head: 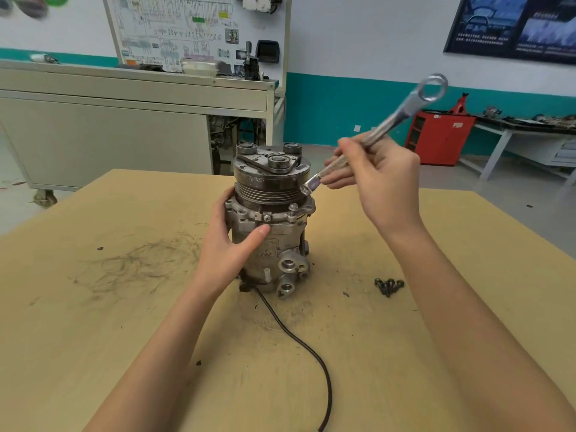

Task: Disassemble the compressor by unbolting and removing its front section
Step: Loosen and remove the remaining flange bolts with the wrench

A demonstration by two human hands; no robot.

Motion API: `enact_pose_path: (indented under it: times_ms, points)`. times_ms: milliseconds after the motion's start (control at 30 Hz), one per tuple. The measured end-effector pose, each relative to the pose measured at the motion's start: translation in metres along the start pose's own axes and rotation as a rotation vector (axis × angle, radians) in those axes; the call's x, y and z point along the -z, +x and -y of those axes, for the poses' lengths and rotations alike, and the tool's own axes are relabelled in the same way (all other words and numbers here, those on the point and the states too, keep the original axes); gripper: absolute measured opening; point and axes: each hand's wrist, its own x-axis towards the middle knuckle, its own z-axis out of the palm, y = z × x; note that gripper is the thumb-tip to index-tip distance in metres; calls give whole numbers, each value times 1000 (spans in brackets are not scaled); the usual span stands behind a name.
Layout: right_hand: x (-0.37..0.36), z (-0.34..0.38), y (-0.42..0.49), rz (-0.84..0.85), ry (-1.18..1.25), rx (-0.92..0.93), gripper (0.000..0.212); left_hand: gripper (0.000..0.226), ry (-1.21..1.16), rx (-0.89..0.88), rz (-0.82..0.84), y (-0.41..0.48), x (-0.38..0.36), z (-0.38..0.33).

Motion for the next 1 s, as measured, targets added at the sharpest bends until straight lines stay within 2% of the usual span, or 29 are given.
enact_pose_path:
  times_ms: [67,133,233,300,400,567,700,900,1000]
  points:
    - [-8,11,-4,50,-286,322,17,78,3,-4,0,0,0,-1]
    - [-18,18,-8,129,-500,528,26,78,9,-11,2,0,0,-2]
    - [-28,27,-13,226,-701,647,28,79,16,-7,4,0,1,-1]
    - [-35,31,-17,261,-862,719,18,79,31,-8,2,0,1,0]
    - [-45,37,-23,290,-1029,775,9,69,68,-15,-6,1,0,1]
    - [-55,42,-33,302,-1150,745,33,90,43,-20,-16,1,-1,-3]
    - [-60,42,-46,257,-1215,755,39,90,41,-33,-7,3,-2,-6]
    - [-58,42,-45,184,-1163,717,36,88,20,-31,4,1,-3,-7]
    - [-56,41,-46,110,-1038,796,21,81,6,-23,-4,-1,-3,-9]
